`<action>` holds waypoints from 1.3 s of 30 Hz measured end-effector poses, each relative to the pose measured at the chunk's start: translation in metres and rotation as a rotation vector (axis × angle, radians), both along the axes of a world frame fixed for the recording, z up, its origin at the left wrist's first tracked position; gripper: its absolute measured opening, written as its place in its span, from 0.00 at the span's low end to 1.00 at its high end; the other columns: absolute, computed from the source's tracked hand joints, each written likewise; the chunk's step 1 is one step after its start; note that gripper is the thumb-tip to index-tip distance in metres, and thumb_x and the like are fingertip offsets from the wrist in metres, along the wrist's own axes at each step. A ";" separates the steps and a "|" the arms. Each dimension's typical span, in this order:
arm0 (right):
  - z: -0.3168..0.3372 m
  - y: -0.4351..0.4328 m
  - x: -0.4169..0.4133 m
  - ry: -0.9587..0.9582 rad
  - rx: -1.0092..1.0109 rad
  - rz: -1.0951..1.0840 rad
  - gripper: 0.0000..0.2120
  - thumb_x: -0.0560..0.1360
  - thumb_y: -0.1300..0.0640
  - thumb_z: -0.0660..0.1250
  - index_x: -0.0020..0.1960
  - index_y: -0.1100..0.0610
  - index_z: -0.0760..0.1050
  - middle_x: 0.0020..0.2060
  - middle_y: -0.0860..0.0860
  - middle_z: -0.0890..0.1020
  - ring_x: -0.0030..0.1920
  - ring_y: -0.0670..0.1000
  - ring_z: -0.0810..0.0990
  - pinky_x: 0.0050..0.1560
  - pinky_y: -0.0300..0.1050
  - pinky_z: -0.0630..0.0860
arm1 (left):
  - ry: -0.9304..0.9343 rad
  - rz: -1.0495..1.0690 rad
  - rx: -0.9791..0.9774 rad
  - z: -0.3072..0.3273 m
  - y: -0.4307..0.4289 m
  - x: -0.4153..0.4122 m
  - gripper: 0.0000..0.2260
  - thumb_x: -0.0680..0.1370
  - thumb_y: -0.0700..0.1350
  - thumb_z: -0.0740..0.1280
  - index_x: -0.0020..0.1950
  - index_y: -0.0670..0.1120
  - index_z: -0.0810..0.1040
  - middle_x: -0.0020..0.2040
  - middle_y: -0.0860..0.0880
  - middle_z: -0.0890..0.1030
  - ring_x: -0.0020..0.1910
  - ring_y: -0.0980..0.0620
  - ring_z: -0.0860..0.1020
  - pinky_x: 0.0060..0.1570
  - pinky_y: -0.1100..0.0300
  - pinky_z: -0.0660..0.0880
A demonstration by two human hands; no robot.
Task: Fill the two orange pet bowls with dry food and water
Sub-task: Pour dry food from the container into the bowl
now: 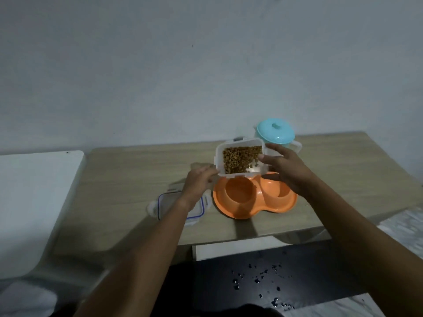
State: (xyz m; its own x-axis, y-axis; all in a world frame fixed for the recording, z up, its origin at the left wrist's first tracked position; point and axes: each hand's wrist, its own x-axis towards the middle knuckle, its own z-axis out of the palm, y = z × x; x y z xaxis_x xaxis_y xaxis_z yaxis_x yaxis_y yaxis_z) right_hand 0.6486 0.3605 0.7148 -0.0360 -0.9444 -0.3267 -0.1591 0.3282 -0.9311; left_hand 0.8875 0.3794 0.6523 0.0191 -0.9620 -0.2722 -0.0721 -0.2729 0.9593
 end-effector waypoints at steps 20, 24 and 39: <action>0.006 0.007 0.009 0.470 -0.222 0.020 0.37 0.66 0.41 0.78 0.72 0.45 0.70 0.55 0.56 0.82 0.56 0.55 0.82 0.57 0.61 0.81 | -0.790 -0.151 -0.008 -0.043 -0.003 -0.017 0.46 0.55 0.63 0.78 0.70 0.51 0.69 0.67 0.48 0.75 0.64 0.44 0.74 0.60 0.49 0.73; 0.002 0.003 0.013 0.509 -0.255 0.050 0.35 0.69 0.45 0.78 0.73 0.48 0.70 0.59 0.57 0.82 0.60 0.55 0.80 0.60 0.61 0.79 | -0.773 -0.139 0.027 -0.044 -0.006 -0.018 0.48 0.52 0.66 0.77 0.70 0.53 0.69 0.66 0.49 0.76 0.64 0.44 0.74 0.60 0.49 0.74; -0.001 -0.002 0.019 0.557 -0.342 0.088 0.35 0.68 0.46 0.79 0.72 0.47 0.71 0.55 0.53 0.83 0.55 0.53 0.81 0.56 0.59 0.81 | -0.728 -0.120 0.028 -0.047 -0.007 -0.018 0.48 0.50 0.65 0.77 0.69 0.58 0.68 0.63 0.52 0.78 0.63 0.45 0.74 0.58 0.49 0.75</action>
